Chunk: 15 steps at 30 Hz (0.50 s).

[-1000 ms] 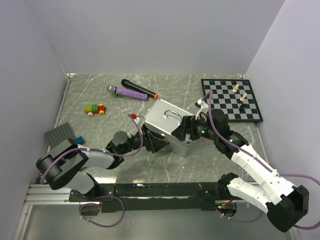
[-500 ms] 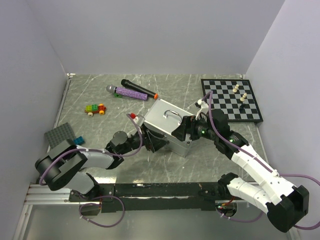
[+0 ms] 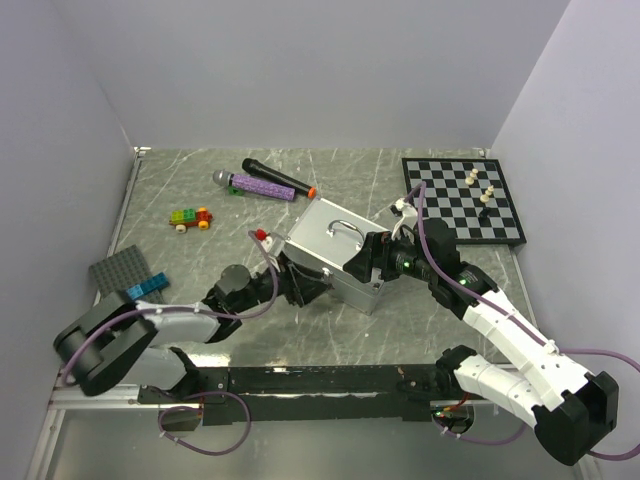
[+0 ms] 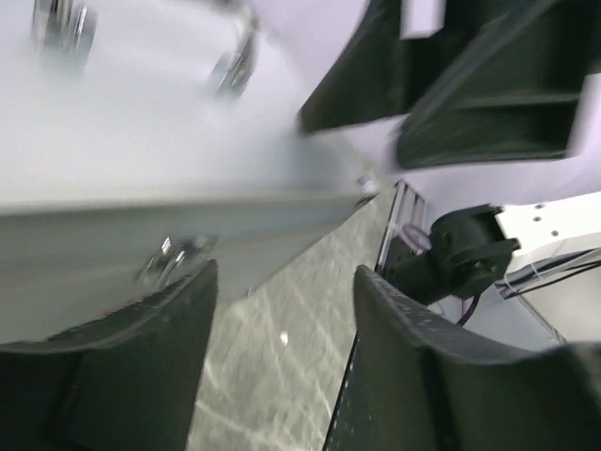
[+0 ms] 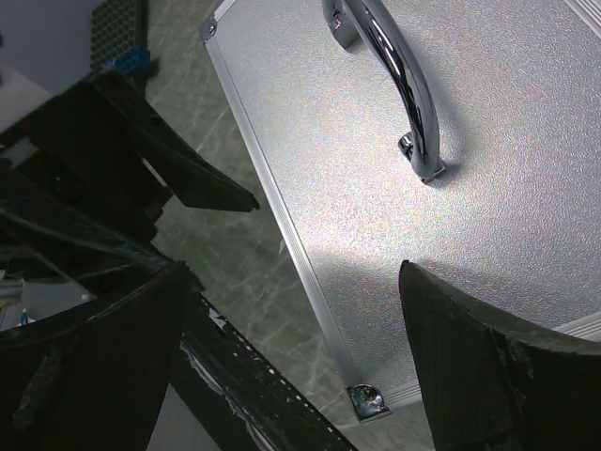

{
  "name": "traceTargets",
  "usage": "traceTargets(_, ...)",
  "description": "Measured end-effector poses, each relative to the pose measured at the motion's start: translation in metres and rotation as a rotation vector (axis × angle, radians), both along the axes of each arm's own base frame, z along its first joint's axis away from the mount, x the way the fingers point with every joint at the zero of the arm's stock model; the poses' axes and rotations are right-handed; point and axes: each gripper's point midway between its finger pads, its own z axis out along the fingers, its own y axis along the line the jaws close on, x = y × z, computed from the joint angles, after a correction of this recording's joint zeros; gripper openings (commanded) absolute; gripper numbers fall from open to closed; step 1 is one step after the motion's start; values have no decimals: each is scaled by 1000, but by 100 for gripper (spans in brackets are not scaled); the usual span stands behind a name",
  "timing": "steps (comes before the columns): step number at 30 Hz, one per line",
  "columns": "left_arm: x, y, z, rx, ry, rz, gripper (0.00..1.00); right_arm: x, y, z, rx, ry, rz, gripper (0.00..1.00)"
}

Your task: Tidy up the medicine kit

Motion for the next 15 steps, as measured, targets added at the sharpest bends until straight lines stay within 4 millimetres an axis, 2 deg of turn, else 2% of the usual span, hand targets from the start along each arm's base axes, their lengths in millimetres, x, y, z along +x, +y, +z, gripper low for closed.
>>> traceTargets(4, -1, -2, -37, 48, 100, -3, 45, 0, 0, 0, -1, 0, 0, 92)
traceTargets(7, -3, -1, -54, 61, 145, -7, 39, 0, 0, 0, 0, 0, 1, 90)
traceTargets(11, -1, -3, -60, 58, 158, -7, 32, 0, 0, 0, 0, 0, 1, 88)
traceTargets(15, 3, -4, -57, 36, 152, 10, 28, 0, 0, 0, 0, 0, 1, 88)
